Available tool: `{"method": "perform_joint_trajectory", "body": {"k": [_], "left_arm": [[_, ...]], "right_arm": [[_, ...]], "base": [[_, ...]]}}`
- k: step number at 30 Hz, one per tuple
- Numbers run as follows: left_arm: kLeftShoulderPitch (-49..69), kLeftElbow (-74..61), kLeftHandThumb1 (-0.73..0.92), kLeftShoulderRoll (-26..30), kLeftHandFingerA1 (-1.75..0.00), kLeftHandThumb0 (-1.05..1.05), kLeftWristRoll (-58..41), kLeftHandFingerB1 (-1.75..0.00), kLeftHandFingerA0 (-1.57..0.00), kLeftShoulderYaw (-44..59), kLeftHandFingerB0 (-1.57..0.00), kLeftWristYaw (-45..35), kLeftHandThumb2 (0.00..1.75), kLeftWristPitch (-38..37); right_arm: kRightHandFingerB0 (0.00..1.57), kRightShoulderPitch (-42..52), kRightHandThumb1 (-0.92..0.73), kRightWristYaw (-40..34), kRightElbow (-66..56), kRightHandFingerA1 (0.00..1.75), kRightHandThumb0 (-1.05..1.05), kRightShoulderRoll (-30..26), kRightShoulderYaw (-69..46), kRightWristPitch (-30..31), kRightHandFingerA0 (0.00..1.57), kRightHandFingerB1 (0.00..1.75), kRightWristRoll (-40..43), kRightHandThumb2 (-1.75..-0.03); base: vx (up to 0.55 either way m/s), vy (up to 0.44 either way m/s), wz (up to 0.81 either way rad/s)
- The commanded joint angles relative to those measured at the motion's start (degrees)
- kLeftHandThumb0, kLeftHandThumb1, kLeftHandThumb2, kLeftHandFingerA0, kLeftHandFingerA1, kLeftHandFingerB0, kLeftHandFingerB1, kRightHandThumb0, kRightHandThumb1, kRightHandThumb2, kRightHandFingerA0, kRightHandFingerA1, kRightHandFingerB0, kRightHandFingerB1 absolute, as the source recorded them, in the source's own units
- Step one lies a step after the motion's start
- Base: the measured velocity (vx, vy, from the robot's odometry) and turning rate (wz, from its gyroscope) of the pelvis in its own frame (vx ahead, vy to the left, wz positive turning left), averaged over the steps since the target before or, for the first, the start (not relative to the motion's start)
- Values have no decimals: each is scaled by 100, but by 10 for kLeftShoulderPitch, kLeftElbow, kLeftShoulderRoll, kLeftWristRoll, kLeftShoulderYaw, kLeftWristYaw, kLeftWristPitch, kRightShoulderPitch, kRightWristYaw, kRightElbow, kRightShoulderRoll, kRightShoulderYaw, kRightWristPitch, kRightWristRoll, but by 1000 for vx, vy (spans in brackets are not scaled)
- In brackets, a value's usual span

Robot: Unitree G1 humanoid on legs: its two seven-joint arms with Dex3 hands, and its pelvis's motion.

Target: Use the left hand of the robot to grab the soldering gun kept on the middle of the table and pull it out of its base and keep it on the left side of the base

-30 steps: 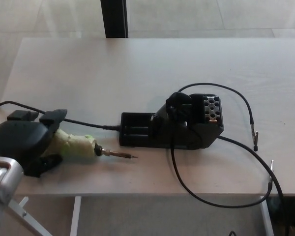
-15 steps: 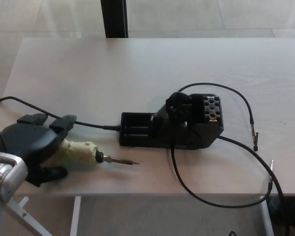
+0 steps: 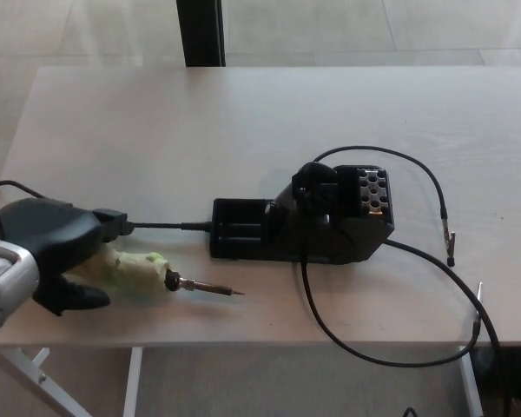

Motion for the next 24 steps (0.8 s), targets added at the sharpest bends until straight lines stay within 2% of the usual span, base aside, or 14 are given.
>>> {"method": "perform_joint_trajectory", "body": {"k": [1,3,4,6,7,8,12,14,18,19,20,21,23,24], "left_arm": [[-36,-196,61,239,-62,-63,-308,-52,-36,170,-25,-458,99,153],[-33,-197,59,255,-64,-58,-320,-53,-39,188,-24,-470,100,161],[-23,-196,77,266,-56,-55,-332,-44,-43,209,-35,-475,62,162],[-7,-192,75,279,-60,-55,-352,-47,-48,249,-38,-485,61,178],[11,-186,56,290,-71,-50,-362,-56,-53,286,-29,-492,101,184],[22,-184,74,296,-67,-56,-368,-50,-56,312,-45,-498,62,185],[58,-160,73,322,-69,-57,-379,-50,-55,396,-48,-543,62,197],[84,-146,68,311,-69,-49,-370,-49,-55,485,-51,-564,60,248],[136,-114,70,233,-70,-48,-404,-48,-59,656,-51,-525,60,240],[137,-113,70,235,-70,-48,-406,-48,-59,657,-51,-526,60,239],[179,-39,75,186,-63,-51,-459,-41,-60,738,-48,-490,63,172],[225,9,75,130,-51,-54,-478,-38,-59,779,-49,-423,64,145],[258,48,76,72,-48,-51,-499,-38,-59,797,-46,-347,63,122],[271,59,72,27,-51,-53,-499,-39,-60,802,-48,-279,63,125]], "right_arm": [[42,19,-61,5,5,70,-105,-11,-13,-11,74,41,14,-98],[43,22,-60,6,5,70,-105,-12,-17,-9,73,41,18,-98],[42,22,-60,7,5,69,-105,-11,-18,-10,72,41,18,-98],[42,25,-59,8,4,70,-105,-12,-19,-9,72,41,19,-96],[41,27,-59,8,4,70,-105,-12,-17,-10,72,41,17,-97],[41,29,-60,9,4,70,-105,-12,-17,-11,72,41,17,-96],[43,38,-59,8,5,71,-105,-11,-22,-13,73,40,22,-97],[43,41,-60,7,3,71,-105,-11,-23,-15,73,41,23,-97],[41,42,-61,10,3,75,-105,-9,-24,-13,75,40,24,-95],[41,41,-61,9,3,75,-105,-8,-24,-13,75,40,24,-95],[41,44,-62,6,1,74,-105,-3,-21,-15,74,39,22,-95],[40,43,-62,7,3,73,-105,-3,-21,-16,74,39,22,-96],[40,42,-62,6,2,71,-105,-2,-20,-15,72,39,21,-96],[40,41,-62,8,1,74,-105,-1,-20,-14,74,39,22,-97]], "base": [[0,0,0],[0,0,0],[0,0,0],[0,0,0],[0,0,0],[0,0,0],[0,0,0],[0,0,0],[0,0,0],[0,0,0],[0,0,0],[0,0,0],[0,0,0],[0,0,0]]}}
